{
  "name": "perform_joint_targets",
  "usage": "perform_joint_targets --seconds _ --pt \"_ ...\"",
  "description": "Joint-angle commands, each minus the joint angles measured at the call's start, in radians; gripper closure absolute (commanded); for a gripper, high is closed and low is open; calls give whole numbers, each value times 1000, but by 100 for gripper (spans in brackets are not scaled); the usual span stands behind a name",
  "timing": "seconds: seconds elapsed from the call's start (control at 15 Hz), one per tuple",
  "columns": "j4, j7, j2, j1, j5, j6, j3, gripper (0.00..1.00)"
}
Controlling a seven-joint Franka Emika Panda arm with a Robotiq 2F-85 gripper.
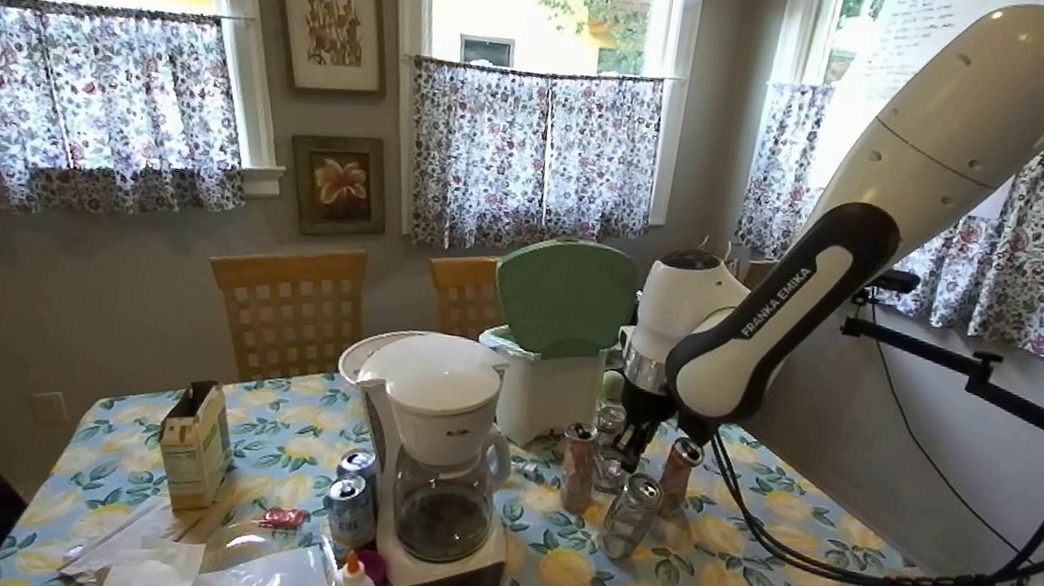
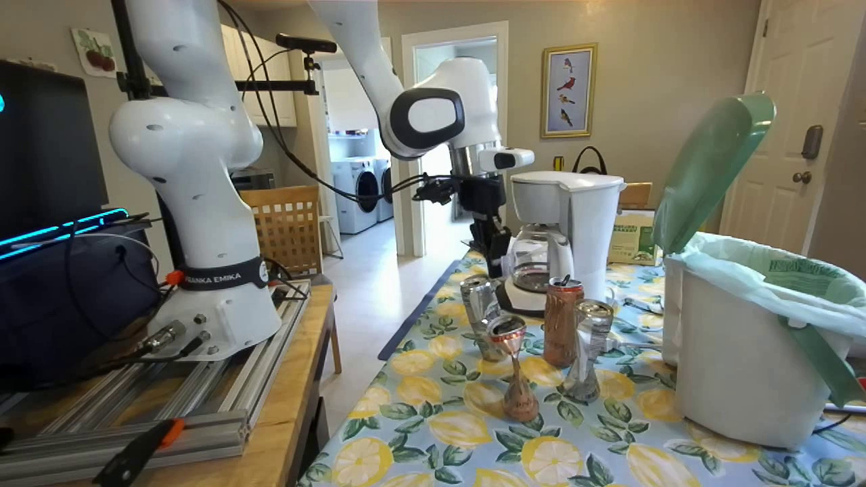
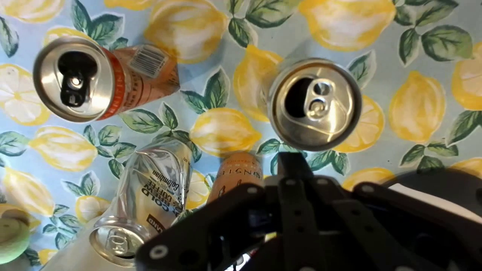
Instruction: Drop all the cans on the table
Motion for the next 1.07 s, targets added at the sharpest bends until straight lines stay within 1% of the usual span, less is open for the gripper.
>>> perform_joint_targets --seconds 0.0,0.07,0.2,0.4,0.67,1.0 --pt "-3 -27 -62 55 28 -127 -45 100" --pt "-2 -51 -64 64 54 -149 -51 100" --pt "1 -54 -68 70 55 -182 -64 100" --pt "1 -11 -73 61 6 -198 -82 100" --pt "-10 39 -76 39 -59 -165 -118 100" --pt "-18 57 -58 15 -88 -115 -166 100"
